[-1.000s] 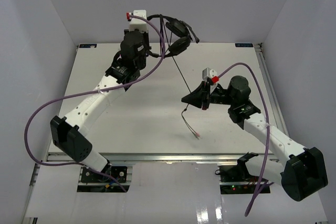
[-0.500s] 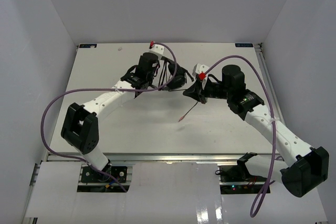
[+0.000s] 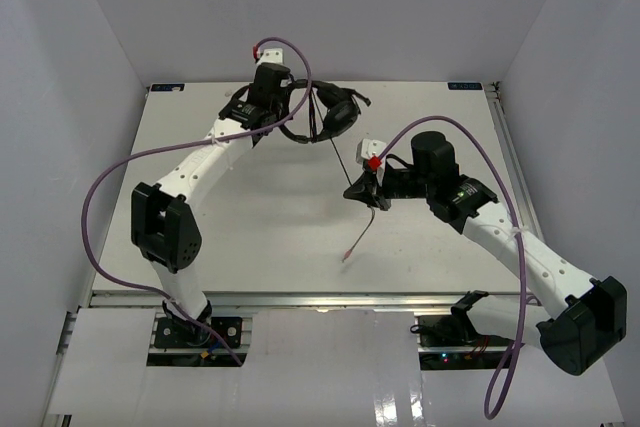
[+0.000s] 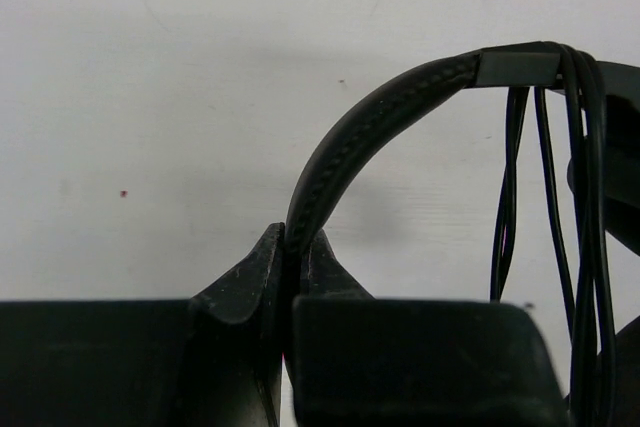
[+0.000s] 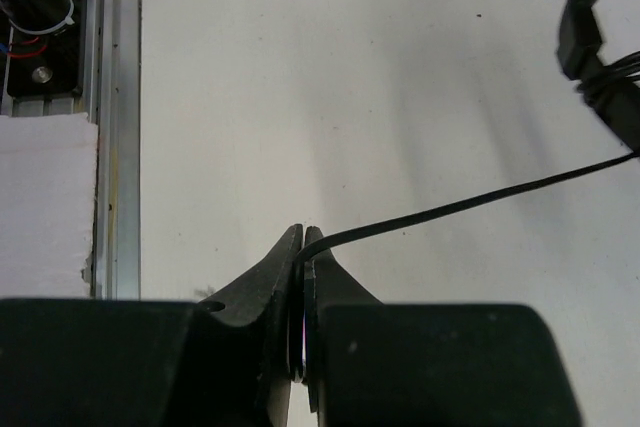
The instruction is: Wrap the headphones
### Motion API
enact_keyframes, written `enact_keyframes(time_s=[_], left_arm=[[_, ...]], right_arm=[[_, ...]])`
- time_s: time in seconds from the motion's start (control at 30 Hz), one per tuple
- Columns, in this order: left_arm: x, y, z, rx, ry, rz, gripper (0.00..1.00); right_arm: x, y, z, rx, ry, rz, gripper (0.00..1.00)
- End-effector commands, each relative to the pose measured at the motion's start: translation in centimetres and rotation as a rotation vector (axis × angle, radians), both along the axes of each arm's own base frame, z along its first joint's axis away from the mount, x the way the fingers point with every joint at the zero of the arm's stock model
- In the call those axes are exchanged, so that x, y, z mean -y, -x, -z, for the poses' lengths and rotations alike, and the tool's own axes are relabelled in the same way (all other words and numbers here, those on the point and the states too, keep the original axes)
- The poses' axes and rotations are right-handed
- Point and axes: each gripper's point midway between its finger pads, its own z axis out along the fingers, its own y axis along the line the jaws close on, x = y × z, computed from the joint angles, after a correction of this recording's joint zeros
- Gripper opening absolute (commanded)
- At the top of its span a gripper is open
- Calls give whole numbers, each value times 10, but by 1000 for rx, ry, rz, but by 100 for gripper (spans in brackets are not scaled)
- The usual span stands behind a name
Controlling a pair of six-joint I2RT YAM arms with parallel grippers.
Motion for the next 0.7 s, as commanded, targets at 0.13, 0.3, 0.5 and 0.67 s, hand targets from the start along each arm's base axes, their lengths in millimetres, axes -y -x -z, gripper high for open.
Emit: enact_keyframes(time_s=[0.13,0.3,0.5,0.67], left_arm=[[31,-16,-11,-77,334,-152,0],[33,-18,1,-101,370,-198,0],[54,-14,10,-170,495,-181,0],[62,-14,-15,-154,582,-141,0]], right_arm=[[-9,25,-5,35,-40,-102,8],[-15,26,-3,26,-35,-117,8],[-21,27,7,4,-16,-125,8],[-18,30,22,-9,5,-123,8]])
